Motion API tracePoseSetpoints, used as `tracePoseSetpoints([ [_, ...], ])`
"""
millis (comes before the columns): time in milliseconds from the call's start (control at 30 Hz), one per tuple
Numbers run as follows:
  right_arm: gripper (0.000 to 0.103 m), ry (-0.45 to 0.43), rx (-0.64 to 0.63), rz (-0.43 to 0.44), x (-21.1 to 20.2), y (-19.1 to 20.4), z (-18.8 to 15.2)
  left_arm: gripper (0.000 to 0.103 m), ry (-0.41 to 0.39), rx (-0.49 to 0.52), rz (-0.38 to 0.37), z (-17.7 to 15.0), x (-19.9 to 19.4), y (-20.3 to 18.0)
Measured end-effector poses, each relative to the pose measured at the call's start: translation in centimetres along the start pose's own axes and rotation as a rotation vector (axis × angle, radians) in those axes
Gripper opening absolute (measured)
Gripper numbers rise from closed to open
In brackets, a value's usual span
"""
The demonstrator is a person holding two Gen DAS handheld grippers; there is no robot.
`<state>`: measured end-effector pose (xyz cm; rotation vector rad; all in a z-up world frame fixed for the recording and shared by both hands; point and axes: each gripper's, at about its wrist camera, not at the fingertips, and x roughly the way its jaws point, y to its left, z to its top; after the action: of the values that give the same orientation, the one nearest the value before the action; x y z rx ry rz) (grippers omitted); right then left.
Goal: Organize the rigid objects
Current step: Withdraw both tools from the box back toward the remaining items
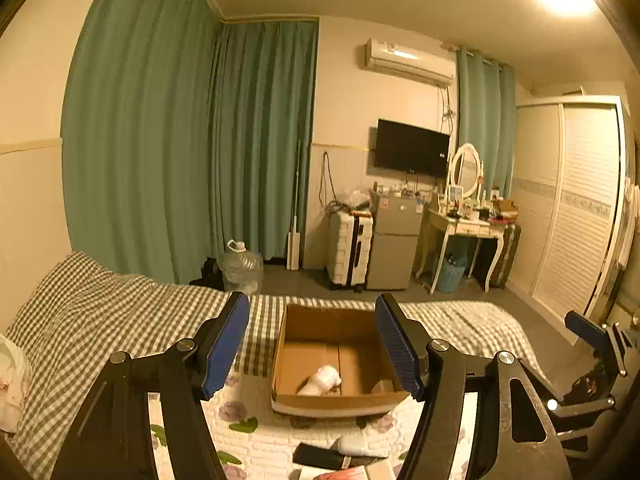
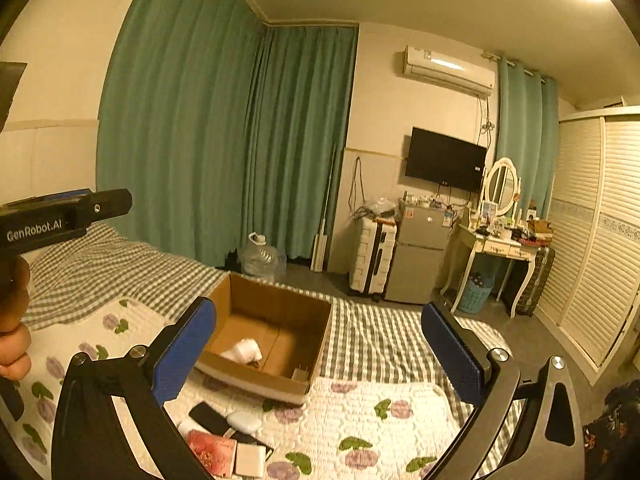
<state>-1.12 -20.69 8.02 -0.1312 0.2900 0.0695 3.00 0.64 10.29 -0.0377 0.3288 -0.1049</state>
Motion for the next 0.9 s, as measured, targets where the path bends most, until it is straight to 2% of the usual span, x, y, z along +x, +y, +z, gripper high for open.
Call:
tracePoseSetpoints([
  [433,0.103,0.213,0.011,0.051,5.4,0.5,-8.3,0.068,0.134,0.055,0.043,-7.8,4.1,-0.8],
  [633,0.103,0.3,0.012,0.073,7.8,1.0,-11.8,0.068,0.236,0.006,0.012,-10.9,6.5,-0.3],
  [900,0.103,0.428,-0.008,0.106,11.5,2.0,-16.4,0.068,0.345,0.009,0.021,-15.1,8.8,0.1],
])
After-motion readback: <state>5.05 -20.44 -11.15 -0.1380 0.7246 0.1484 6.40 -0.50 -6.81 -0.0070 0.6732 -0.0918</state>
